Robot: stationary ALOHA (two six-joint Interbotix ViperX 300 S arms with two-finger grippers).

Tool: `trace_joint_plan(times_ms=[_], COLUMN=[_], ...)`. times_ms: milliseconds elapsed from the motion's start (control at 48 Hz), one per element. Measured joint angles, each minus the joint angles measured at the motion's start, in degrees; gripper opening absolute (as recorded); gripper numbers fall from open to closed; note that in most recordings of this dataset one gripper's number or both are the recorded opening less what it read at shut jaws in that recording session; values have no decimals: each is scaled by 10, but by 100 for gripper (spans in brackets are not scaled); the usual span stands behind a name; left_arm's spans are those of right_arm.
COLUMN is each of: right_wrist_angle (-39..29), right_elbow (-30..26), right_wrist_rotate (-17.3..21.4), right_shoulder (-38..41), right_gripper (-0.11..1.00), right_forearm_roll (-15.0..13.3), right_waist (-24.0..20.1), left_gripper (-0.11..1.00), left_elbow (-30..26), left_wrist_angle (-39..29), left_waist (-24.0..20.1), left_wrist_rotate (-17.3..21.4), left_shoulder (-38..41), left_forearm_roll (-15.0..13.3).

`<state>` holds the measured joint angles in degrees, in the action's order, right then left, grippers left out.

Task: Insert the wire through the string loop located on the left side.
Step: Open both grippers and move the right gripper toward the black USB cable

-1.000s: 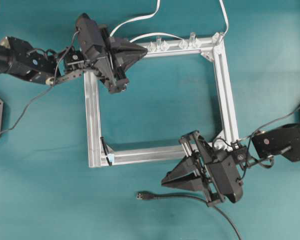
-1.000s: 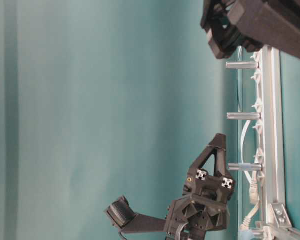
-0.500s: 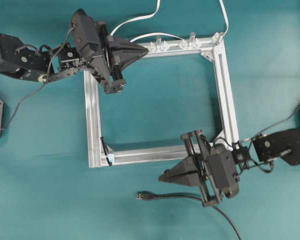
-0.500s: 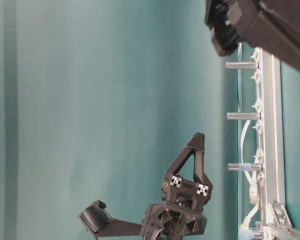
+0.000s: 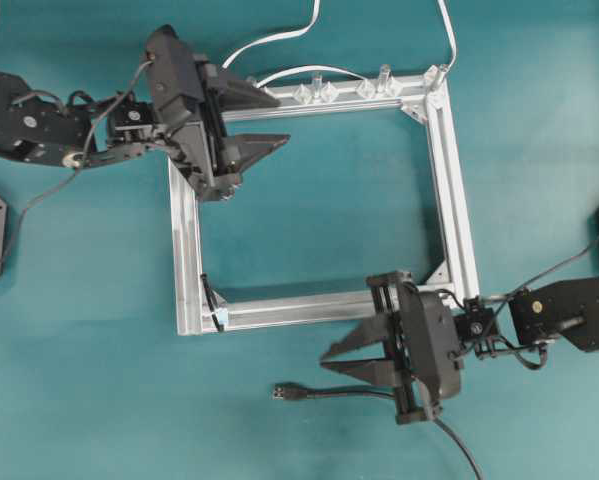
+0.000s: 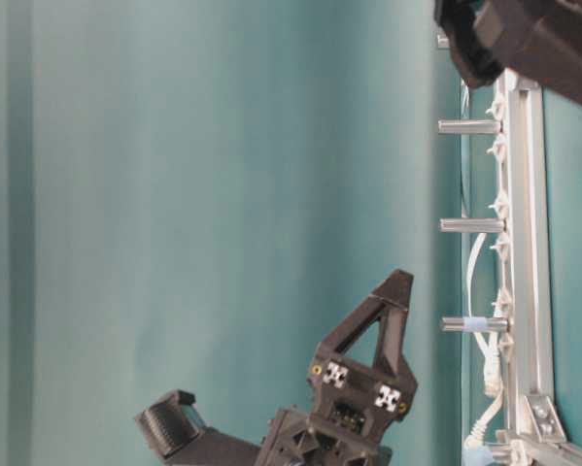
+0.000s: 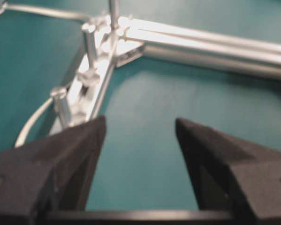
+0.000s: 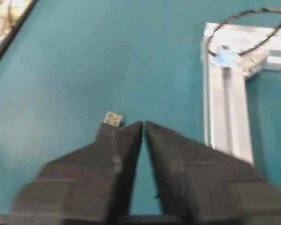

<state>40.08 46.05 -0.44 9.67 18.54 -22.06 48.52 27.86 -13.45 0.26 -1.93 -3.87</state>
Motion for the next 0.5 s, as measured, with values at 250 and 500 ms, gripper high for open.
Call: trace_joint_plan(times_ms=[250,500], right_wrist_angle=[-4,-10], right_elbow=[-7,-32], right_wrist_rotate=[-56,-151], right_shoulder=[1,11], right_gripper=[35,37], right_forearm_roll=[81,218], right_waist=[-14,-57], left_gripper=[68,73], left_elbow=[18,25], left_wrist_angle=[-3,-34], left_waist=[1,4], left_wrist_rotate=[0,0], left_shoulder=[-23,-38], left_forearm_roll=[0,1])
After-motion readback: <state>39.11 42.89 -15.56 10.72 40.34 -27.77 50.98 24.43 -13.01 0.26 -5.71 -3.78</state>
